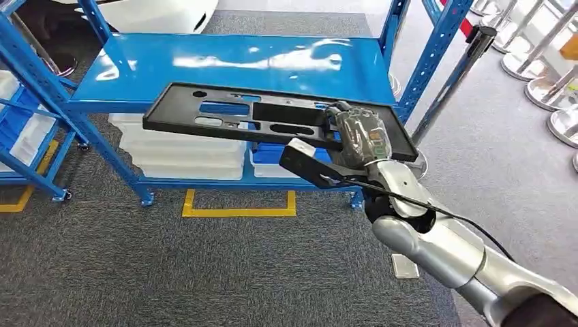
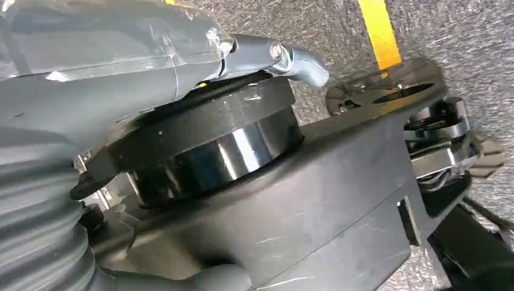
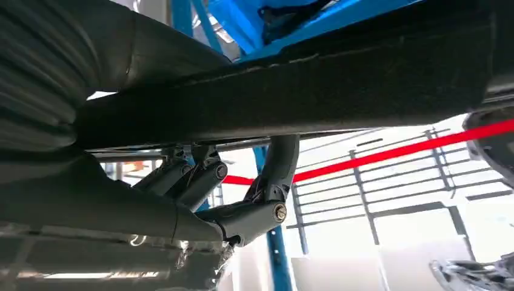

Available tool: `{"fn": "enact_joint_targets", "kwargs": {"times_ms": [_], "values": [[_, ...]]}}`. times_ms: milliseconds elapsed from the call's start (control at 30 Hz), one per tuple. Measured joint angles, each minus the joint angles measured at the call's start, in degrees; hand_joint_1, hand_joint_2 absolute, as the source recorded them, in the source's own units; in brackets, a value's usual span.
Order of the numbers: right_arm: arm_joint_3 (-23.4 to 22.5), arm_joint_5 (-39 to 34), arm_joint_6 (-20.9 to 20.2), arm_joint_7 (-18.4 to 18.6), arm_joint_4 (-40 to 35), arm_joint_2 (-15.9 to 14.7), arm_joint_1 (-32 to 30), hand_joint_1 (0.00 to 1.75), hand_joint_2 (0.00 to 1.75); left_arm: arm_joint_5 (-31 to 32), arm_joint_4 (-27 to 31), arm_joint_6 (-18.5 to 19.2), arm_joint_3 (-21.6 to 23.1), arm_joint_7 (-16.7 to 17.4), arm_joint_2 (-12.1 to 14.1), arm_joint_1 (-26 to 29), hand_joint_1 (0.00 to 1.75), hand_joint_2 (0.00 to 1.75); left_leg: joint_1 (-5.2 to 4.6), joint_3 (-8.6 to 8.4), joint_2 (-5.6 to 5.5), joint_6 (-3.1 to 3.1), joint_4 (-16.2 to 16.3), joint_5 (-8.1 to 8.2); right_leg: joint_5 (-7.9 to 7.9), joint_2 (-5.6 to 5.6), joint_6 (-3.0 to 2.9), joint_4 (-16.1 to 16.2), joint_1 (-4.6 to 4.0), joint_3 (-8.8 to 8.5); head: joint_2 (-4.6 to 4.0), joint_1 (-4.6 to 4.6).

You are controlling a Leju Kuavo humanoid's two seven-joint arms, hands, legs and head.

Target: Take the parts from the cabinet and place them on the table.

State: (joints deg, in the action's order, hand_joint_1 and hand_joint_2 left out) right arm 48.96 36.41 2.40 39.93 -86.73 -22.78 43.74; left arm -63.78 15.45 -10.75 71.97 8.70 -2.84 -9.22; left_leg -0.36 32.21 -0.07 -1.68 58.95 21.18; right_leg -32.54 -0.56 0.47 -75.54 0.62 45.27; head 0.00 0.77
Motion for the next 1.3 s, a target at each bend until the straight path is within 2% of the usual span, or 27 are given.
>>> {"fn": "enact_joint_targets", "kwargs": {"times_ms": [33, 67, 100, 167, 200, 333, 367, 433, 500, 533, 567, 633, 667, 700, 733, 767, 800, 867, 933, 1000, 1033, 1067, 1133, 1167, 1200, 1233, 1300], "values": [[0.0, -0.06, 0.0, 0.0, 0.0, 0.0, -0.16, 1.75, 1.75, 0.0, 0.0, 0.0, 0.0, 0.0, 0.0, 0.01, 0.0, 1.75, -0.14, 0.27, 0.3, -0.04, 0.05, -0.18, -0.45, 0.0, -0.08, -2.11, -0.01, 0.45, 0.0, 0.24], [0.0, -0.11, 0.0, 0.0, 0.0, 0.0, -0.27, 1.75, 1.75, -0.02, 0.0, 0.0, 0.0, 0.0, 0.0, 0.01, 0.0, 1.75, -0.29, 0.45, 0.56, -0.07, 0.12, -0.28, 0.17, 0.01, -0.24, -1.49, -0.07, -0.44, 0.0, 0.44], [0.0, -0.13, 0.0, 0.0, 0.0, 0.0, -0.27, 1.75, 1.75, -0.02, 0.0, 0.02, 0.0, 0.0, 0.0, 0.0, 0.0, 1.75, -0.45, 0.56, 0.8, -0.07, 0.21, -0.33, 1.8, 0.06, -0.56, 1.67, -0.2, -2.72, 0.0, 0.57], [-0.02, -0.09, 0.02, 0.0, 0.0, 0.0, -0.12, 1.75, 1.75, 0.02, 0.0, 0.07, 0.0, 0.0, -0.02, -0.02, 0.0, 1.75, -0.72, 0.51, 1.24, -0.03, 0.36, -0.31, 6.1, 1.02, -1.82, 12.64, -1.0, -9.35, 0.0, 0.98], [-0.07, -0.07, 0.02, 0.0, 0.0, 0.0, -0.07, 1.75, 1.75, 0.11, 0.02, 0.09, 0.0, 0.0, -0.2, -0.02, 0.0, 1.75, -0.96, 0.73, 1.49, 0.07, 0.38, -0.37, 5.19, 2.29, -2.56, 14.69, -1.49, -10.53, 0.0, 0.81], [-0.09, 0.02, 0.02, 0.02, 0.0, -0.02, -0.07, 1.75, 1.75, 0.17, 0.02, 0.09, 0.0, 0.0, -0.17, -0.09, 0.0, 1.75, -1.17, 1.22, 2.1, 0.96, 0.43, -0.94, 5.72, 1.48, -2.9, 16.54, -1.51, -10.37, 0.0, 0.98], [-0.09, 0.11, 0.02, 0.02, 0.0, -0.02, -0.08, 1.75, 1.75, 0.17, 0.0, 0.09, 0.0, -0.04, -0.09, -0.08, 0.0, 1.75, -1.21, 1.36, 1.79, 1.29, 0.92, -0.22, 6.23, 1.5, -3.03, 17.39, -0.58, -10.78, 0.0, 1.05], [-0.11, 0.2, 0.02, 0.02, 0.0, 0.02, 0.01, 1.75, 1.75, 0.17, 0.0, 0.09, 0.0, -0.37, -0.09, -0.16, 0.0, 1.75, -0.85, 3.25, 0.49, 2.23, 5.94, 3.46, 6.59, 1.27, -3.5, 17.6, -0.58, -10.6, 0.0, 0.17], [-0.11, 0.26, 0.0, 0.02, 0.0, 0.11, -0.13, 1.75, 1.75, 0.2, 0.0, 0.09, 0.0, -0.42, -0.07, -0.42, 0.0, 1.75, -0.44, 6.52, 0.39, 2.99, 14.65, 7.53, 6.64, 0.89, -3.53, 17.47, -0.59, -10.46, 0.0, -0.42], [-0.11, 0.26, 0.0, 0.02, 0.0, 0.11, -0.17, 1.75, 1.75, 0.2, 0.0, 0.09, 0.0, -0.44, -0.02, -0.5, 0.0, 1.75, -0.29, 7.48, 0.39, 3.32, 17.4, 8.21, 6.69, 0.63, -3.5, 17.3, -0.56, -10.33, 0.0, -0.5], [-0.11, 0.26, 0.0, 0.02, 0.0, 0.11, -0.21, 1.75, 1.75, 0.2, 0.0, 0.09, 0.0, -0.46, 0.0, -0.52, 0.0, 1.75, -0.05, 7.23, 0.39, 3.58, 17.52, 7.57, 6.74, 0.3, -3.42, 17.12, -0.46, -10.21, 0.0, -0.72], [-0.11, 0.31, 0.0, 0.02, 0.0, 0.11, -0.2, 1.75, 1.75, 0.22, -0.04, 0.09, 0.0, -0.5, 0.07, -0.44, 0.0, 1.75, 0.59, 3.44, 0.23, 4.02, 10.67, 3.37, 6.78, -0.49, -3.24, 16.57, -0.21, -10.0, 0.0, -0.96], [-0.11, 0.33, 0.0, 0.02, 0.0, 0.15, -0.19, 1.75, 1.75, 0.24, -0.13, 0.09, 0.0, -0.48, 0.13, -0.23, 0.0, 1.75, 1.04, 1.11, -0.47, 4.36, 5.89, 1.05, 6.73, -0.87, -3.04, 16.25, -0.08, -9.89, 0.0, -1.07], [-0.11, 0.44, 0.02, 0.02, 0.0, 0.15, -0.18, 1.75, 1.75, 0.28, -0.13, 0.09, 0.0, -0.5, 0.15, -0.05, 0.0, 1.75, 1.5, -0.03, -2.07, 4.61, 2.88, 0.96, 6.7, -1.22, -2.67, 15.94, -0.08, -9.47, 0.0, -1.23], [-0.11, 0.5, 0.02, 0.0, 0.0, 0.15, -0.05, 1.75, 1.75, 0.24, -0.13, 0.11, 0.0, -0.5, 0.13, -0.11, 0.0, 1.75, 1.35, -0.19, -3.01, 4.27, 1.53, 1.02, 6.79, -1.74, -2.26, 15.15, -0.29, -8.79, 0.0, -1.55], [-0.11, 0.55, 0.02, -0.04, 0.0, 0.2, -0.06, 1.75, 1.75, 0.28, -0.13, 0.11, 0.0, -0.5, 0.13, -0.13, 0.0, 1.75, 1.23, 0.42, -2.72, 3.41, 1.93, 0.9, 7.32, -2.09, -1.69, 15.33, -0.25, -8.25, 0.0, -1.18], [-0.11, 0.61, 0.02, -0.06, 0.0, 0.2, -0.15, 1.75, 1.75, 0.24, -0.13, 0.11, 0.0, -0.5, 0.13, -0.16, 0.0, 1.75, 0.95, 0.65, -2.44, 2.98, 1.92, 0.76, 7.63, -2.33, -1.2, 15.54, -0.11, -7.98, 0.0, -0.77], [-0.11, 0.61, 0.02, -0.04, 0.0, 0.13, -0.25, 1.75, 1.75, 0.2, -0.11, 0.18, 0.0, -0.5, 0.02, -0.19, 0.0, 1.75, 1.13, 0.86, -1.69, 1.74, 1.15, -0.1, 7.9, -2.69, -0.37, 15.58, 0.19, -7.52, 0.0, -0.92], [-0.13, 0.81, 0.02, -0.31, 0.0, 0.18, -0.16, 1.75, 1.75, 0.17, -0.11, 0.17, 0.0, -0.42, 0.02, -0.2, 0.0, 1.75, 1.06, 1.15, -1.04, 0.91, 0.88, -0.7, 4.53, -0.52, -0.1, 11.89, 0.2, -5.97, 0.0, 0.05], [-0.13, 0.92, 0.0, -0.46, 0.02, 0.2, -0.26, 1.75, 1.75, 0.13, -0.11, 0.17, 0.0, -0.39, 0.02, -0.15, 0.0, 1.75, 0.85, 1.58, -0.4, 0.65, 0.91, -0.93, 0.06, 0.04, 0.22, 2.95, 0.31, -2.5, 0.0, 0.5], [-0.13, 0.94, 0.0, -0.46, 0.04, 0.2, -0.33, 1.75, 1.75, 0.11, -0.11, 0.17, 0.0, -0.39, 0.02, -0.15, 0.0, 1.75, 0.75, 1.79, -0.1, 0.68, 0.95, -1.02, -1.05, 0.09, 0.26, -0.5, 0.32, -1.23, 0.0, 0.72], [-0.13, 0.94, -0.04, -0.46, 0.04, 0.2, -0.43, 1.75, 1.75, 0.11, -0.11, 0.17, 0.0, -0.37, 0.02, -0.15, 0.0, 1.75, 0.72, 1.91, 0.17, 0.68, 0.98, -1.08, -0.86, 0.09, 0.27, -1.36, 0.32, -1.14, 0.0, 0.9], [-0.13, 1.05, -0.22, -0.46, 0.04, 0.2, -0.44, 1.75, 1.75, 0.11, -0.11, 0.15, 0.0, -0.28, 0.02, -0.16, 0.0, 1.75, 0.7, 1.91, 0.69, 0.71, 1.08, -1.1, 2.51, 0.2, 0.08, 4.27, 0.29, -4.79, 0.0, 1.26], [-0.18, 1.16, -0.22, -0.46, 0.04, 0.2, -0.41, 1.75, 1.75, 0.13, -0.11, 0.15, 0.0, -0.22, 0.02, -0.17, 0.0, 1.75, 0.7, 1.82, 0.92, 0.79, 1.14, -1.04, 5.03, 0.76, -0.23, 10.05, 0.22, -8.04, 0.0, 1.42], [-0.28, 1.33, -0.2, -0.44, 0.04, 0.2, -0.4, 1.75, 1.75, 0.15, -0.11, 0.15, 0.0, -0.22, 0.02, -0.16, 0.0, 1.75, 0.67, 1.81, 1.07, 0.91, 1.14, -1.01, 5.69, 2.26, -0.58, 14.66, 0.0, -10.2, 0.0, 1.66], [-0.37, 1.49, -0.2, -0.37, 0.02, 0.22, -0.38, 1.75, 1.75, 0.18, -0.11, 0.15, 0.0, -0.22, 0.04, -0.16, 0.0, 1.75, 0.28, 2.03, 1.2, 1.34, 1.3, -1.15, 5.19, 2.65, -0.8, 15.36, -0.72, -10.66, 0.0, 1.66], [-0.46, 1.75, -0.17, -0.18, 0.0, 0.22, -0.46, 1.75, 1.75, 0.24, -0.13, 0.17, 0.0, -0.22, 0.04, -0.15, 0.0, 1.75, 0.33, 2.21, 1.55, 1.85, 1.17, -1.4, 5.29, 2.13, -1.3, 15.86, -0.73, -10.4, 0.0, 1.49]]}}
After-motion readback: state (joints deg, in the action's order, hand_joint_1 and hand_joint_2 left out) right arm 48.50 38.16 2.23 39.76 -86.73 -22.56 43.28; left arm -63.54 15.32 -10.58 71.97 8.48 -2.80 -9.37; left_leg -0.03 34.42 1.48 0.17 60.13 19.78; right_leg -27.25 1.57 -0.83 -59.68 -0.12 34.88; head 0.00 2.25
